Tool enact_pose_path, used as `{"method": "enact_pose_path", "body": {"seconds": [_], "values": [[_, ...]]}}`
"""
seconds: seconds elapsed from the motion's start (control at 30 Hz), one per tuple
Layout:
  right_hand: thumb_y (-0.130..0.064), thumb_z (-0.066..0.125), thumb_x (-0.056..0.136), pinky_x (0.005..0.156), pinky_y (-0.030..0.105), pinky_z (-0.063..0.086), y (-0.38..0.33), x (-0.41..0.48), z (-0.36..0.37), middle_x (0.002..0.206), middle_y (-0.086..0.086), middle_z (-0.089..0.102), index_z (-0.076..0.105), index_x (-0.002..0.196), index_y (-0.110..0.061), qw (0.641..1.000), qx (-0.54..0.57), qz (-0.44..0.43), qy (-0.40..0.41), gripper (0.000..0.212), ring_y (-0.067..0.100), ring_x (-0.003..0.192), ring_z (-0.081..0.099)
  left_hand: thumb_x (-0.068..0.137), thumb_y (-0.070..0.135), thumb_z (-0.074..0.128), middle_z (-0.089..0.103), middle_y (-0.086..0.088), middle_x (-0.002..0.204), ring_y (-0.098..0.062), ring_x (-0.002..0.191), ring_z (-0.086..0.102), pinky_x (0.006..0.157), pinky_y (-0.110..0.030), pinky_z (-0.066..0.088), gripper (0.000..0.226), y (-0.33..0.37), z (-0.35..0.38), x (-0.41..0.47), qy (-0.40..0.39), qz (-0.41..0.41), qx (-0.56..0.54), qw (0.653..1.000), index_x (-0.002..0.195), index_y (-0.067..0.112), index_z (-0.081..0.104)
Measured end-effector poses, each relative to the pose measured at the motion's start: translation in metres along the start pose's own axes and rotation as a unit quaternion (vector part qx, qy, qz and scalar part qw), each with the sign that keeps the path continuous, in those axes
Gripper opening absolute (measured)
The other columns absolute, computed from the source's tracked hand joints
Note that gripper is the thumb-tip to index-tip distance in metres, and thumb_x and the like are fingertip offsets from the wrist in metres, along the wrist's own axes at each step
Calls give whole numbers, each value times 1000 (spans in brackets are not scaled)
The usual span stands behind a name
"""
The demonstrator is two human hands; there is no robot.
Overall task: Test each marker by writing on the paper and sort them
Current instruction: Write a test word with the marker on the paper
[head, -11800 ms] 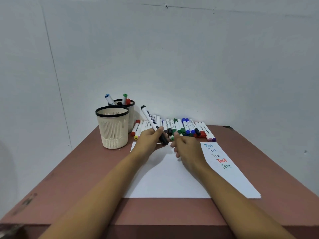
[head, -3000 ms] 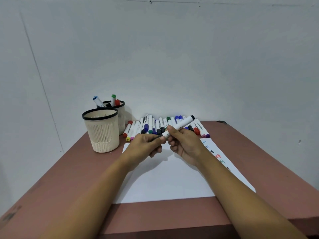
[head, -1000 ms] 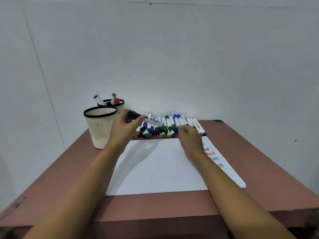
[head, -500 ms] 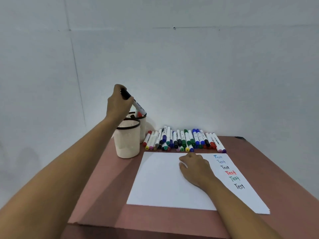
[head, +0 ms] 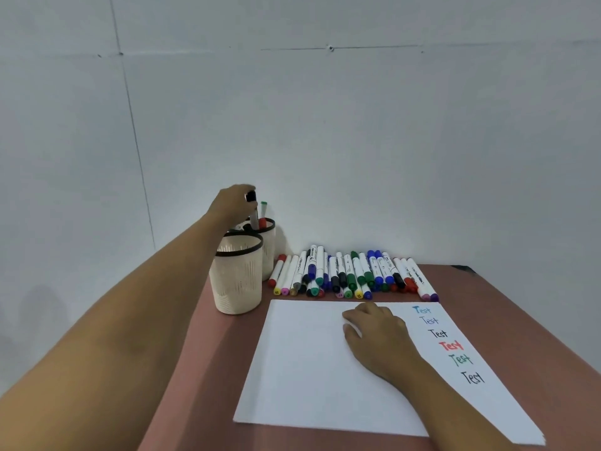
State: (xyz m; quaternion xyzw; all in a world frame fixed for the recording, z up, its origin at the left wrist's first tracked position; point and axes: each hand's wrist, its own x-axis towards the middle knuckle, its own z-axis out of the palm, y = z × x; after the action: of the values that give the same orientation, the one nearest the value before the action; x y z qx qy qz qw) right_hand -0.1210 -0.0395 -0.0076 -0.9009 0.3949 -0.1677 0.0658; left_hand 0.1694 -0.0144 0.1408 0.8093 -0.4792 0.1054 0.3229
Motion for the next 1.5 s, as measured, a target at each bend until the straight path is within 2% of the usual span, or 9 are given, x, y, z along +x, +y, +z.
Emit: {"method": "enact_pose_path", "body": {"seconds": [0.13, 0.27, 0.43, 0.63, 0.83, 0.97, 1.17, 1.37, 1.5], "values": [[-34, 34, 101, 107, 31, 27, 0, 1, 0, 142, -8, 41, 46, 139, -31, 1000, 4, 3, -2, 40, 15, 131, 35, 95, 30, 40, 64, -9, 110, -25, 97, 56, 87, -35, 42, 35, -9, 9, 4, -171, -25, 93, 981, 106, 10, 67], [-34, 35, 101, 105, 31, 27, 0, 0, 0, 141, -8, 42, 46, 138, -31, 1000, 1, 7, -2, 39, 16, 130, 36, 92, 22, 37, 56, 0, 95, -22, 94, 51, 90, -35, 38, 25, -8, 4, 2, -126, -17, 64, 990, 78, 25, 57], [-33, 36, 101, 106, 32, 28, 0, 0, -2, 142, -7, 43, 48, 138, -29, 1000, 13, 7, -5, 39, 16, 131, 36, 96, 13, 38, 55, -8, 130, -24, 118, 51, 100, -31, 38, 35, 31, -11, -30, -1, 51, -26, 998, 124, 12, 59], [-29, 38, 101, 104, 32, 33, -1, 3, -9, 139, -3, 49, 58, 130, -27, 998, 58, 33, -13, 35, 18, 128, 43, 98, 19, 42, 58, -5, 119, -13, 99, 54, 92, -28, 43, 31, 79, 23, -115, -30, 161, -104, 981, 124, 15, 58], [-27, 42, 99, 97, 34, 42, -2, 4, -15, 127, 0, 61, 66, 119, -23, 993, 104, 61, -7, 32, 21, 115, 55, 95, 20, 42, 53, -6, 129, -20, 119, 48, 98, -28, 38, 36, 63, 94, -168, -167, 143, -36, 975, 126, 15, 58], [-27, 42, 98, 94, 35, 46, -3, 4, -21, 121, 3, 64, 66, 116, -19, 990, 124, 62, -13, 31, 22, 108, 58, 97, 25, 39, 54, -8, 125, -21, 116, 49, 97, -33, 40, 33, 53, 105, -174, -211, 135, -6, 968, 114, 8, 61], [-22, 48, 95, 90, 39, 50, -15, 36, -42, 109, 7, 68, 68, 104, -11, 994, 92, 58, 18, 24, 24, 101, 61, 96, 26, 37, 55, -5, 108, -24, 103, 53, 89, -36, 42, 27, 49, 111, -174, -209, 149, 10, 967, 92, 9, 57], [-30, 56, 93, 82, 38, 51, -36, 80, -34, 96, 8, 66, 64, 99, -3, 994, 97, 50, 23, 29, 26, 92, 62, 96, 27, 38, 56, -5, 111, -22, 106, 52, 92, -35, 41, 29, 45, 115, -172, -199, 158, -5, 967, 99, 9, 60], [-41, 59, 90, 68, 31, 38, -46, 97, -21, 77, 0, 50, 46, 73, -13, 997, 43, 59, 10, 35, 24, 86, 53, 95, 29, 40, 55, -5, 115, -23, 106, 52, 92, -36, 42, 29, 43, 118, -169, -199, 166, -1, 966, 102, 11, 61]]}}
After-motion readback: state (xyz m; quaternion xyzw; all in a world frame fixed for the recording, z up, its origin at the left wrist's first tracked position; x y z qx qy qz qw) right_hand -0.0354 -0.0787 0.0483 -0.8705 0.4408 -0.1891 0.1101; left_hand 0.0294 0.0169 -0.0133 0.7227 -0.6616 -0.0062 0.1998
